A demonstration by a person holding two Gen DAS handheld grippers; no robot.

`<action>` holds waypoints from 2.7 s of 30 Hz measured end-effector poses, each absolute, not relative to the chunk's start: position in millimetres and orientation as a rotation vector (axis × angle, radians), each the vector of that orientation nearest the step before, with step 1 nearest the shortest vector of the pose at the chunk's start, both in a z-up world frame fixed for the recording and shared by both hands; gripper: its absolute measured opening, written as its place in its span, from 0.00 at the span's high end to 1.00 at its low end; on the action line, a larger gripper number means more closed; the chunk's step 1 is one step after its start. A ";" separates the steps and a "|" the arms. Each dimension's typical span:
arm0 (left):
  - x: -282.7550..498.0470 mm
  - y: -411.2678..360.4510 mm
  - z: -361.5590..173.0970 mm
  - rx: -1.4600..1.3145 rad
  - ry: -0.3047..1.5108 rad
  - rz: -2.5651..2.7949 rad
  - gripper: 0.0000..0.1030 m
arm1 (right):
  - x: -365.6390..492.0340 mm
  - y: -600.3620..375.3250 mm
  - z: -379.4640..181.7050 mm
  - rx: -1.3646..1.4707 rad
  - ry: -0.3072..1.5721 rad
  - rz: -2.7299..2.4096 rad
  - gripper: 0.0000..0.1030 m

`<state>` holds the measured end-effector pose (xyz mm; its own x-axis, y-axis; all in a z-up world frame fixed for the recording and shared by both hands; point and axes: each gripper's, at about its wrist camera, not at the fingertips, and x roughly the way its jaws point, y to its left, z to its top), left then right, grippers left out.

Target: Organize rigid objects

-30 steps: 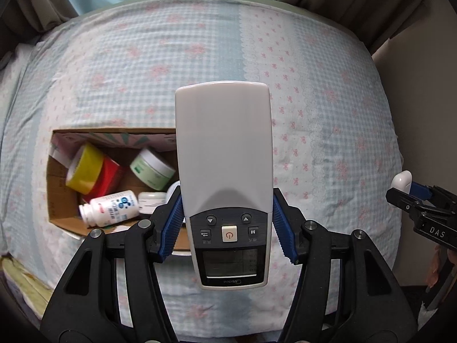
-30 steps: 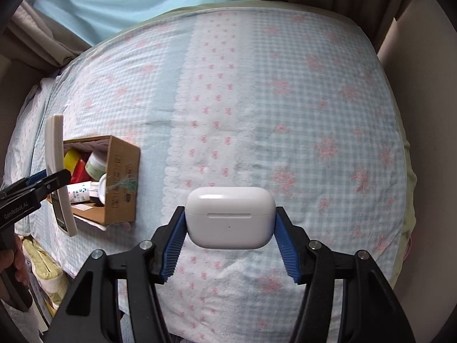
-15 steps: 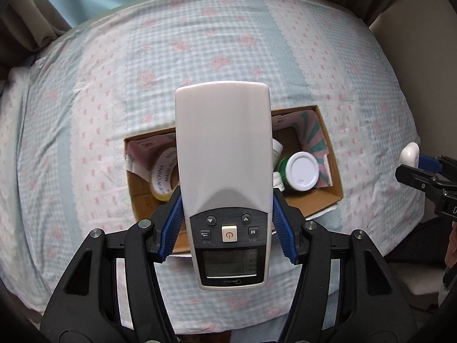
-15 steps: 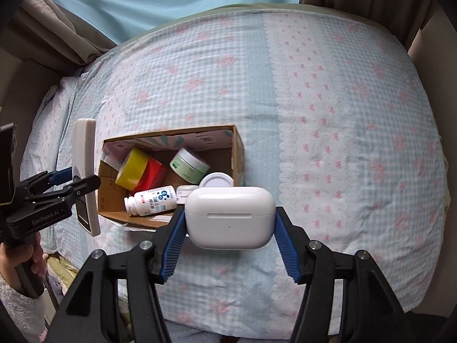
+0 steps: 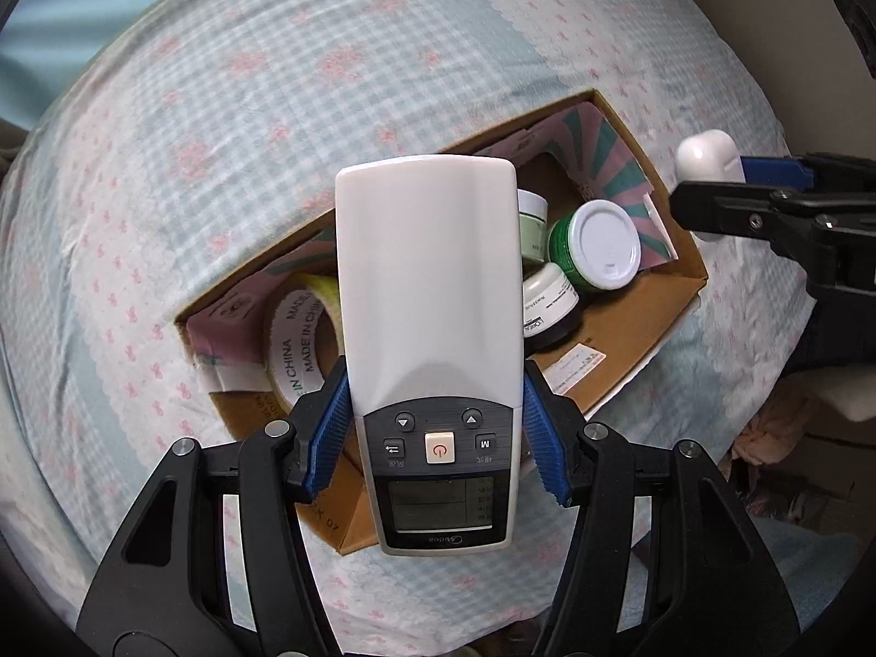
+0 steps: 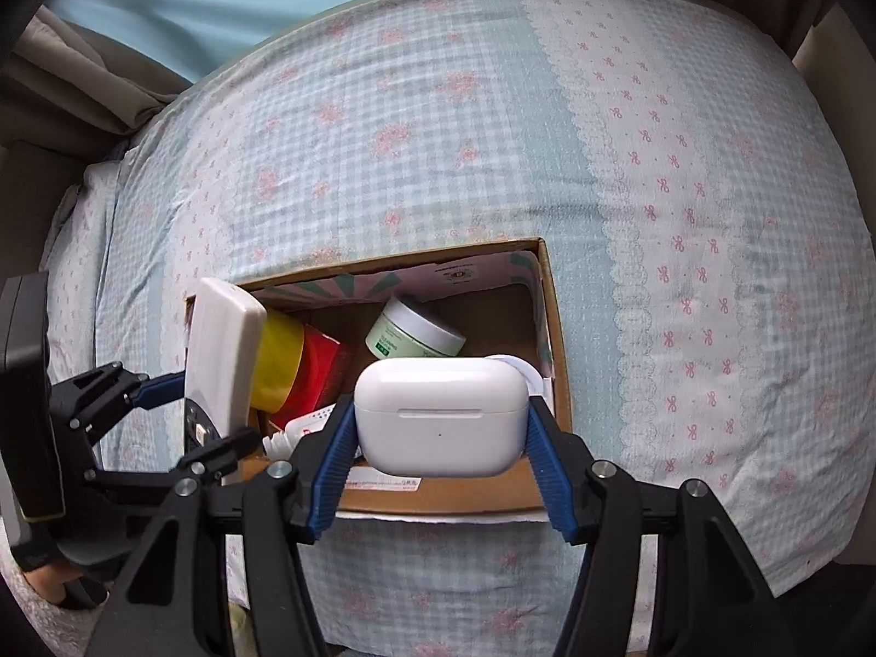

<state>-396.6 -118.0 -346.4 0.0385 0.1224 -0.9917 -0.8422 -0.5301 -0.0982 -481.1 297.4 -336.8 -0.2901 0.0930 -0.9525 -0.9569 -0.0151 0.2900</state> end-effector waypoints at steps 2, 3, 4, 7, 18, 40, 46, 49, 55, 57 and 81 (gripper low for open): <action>-393.6 -107.2 -360.3 -1.539 0.788 1.545 0.47 | -480.6 303.8 -349.7 -0.947 1.377 1.436 0.46; -391.6 -102.2 -366.4 -1.531 0.808 1.527 0.47 | -480.1 307.3 -356.4 -0.926 1.399 1.418 0.46; -389.9 -97.8 -372.7 -1.524 0.830 1.509 0.47 | -479.4 310.3 -363.5 -0.906 1.420 1.401 0.46; -386.6 -90.2 -387.8 -1.513 0.864 1.471 0.47 | -478.2 319.1 -383.6 -0.861 1.477 1.350 0.46; -383.9 -89.5 -404.3 -1.517 0.931 1.432 0.47 | -481.0 336.4 -421.3 -0.818 1.595 1.284 0.46; -391.4 -112.4 -377.3 -1.511 0.839 1.576 0.00 | -471.3 316.7 -400.8 -0.885 1.525 1.372 0.00; -377.9 -119.2 -346.2 -1.494 0.834 1.625 0.00 | -467.4 308.1 -378.2 -0.866 1.495 1.413 0.00; -367.6 -124.4 -325.5 -1.485 0.824 1.658 0.00 | -465.0 301.5 -360.8 -0.856 1.476 1.442 0.00; -346.0 -137.6 -263.7 -1.467 0.742 1.798 0.00 | -451.4 281.3 -304.3 -0.855 1.389 1.540 0.00; -337.0 -142.8 -236.1 -1.455 0.692 1.867 0.00 | -442.9 271.7 -279.0 -0.849 1.342 1.587 0.00; -168.0 -155.4 -9.6 -0.931 0.135 2.502 0.00 | -295.2 124.1 -63.1 -0.634 0.558 1.699 0.00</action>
<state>-168.0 -155.4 -9.6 -0.6627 0.3892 -0.6398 -0.4558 -0.8875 -0.0679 -295.2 124.1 -63.1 -0.1735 0.7182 -0.6738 -0.9779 -0.2068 0.0313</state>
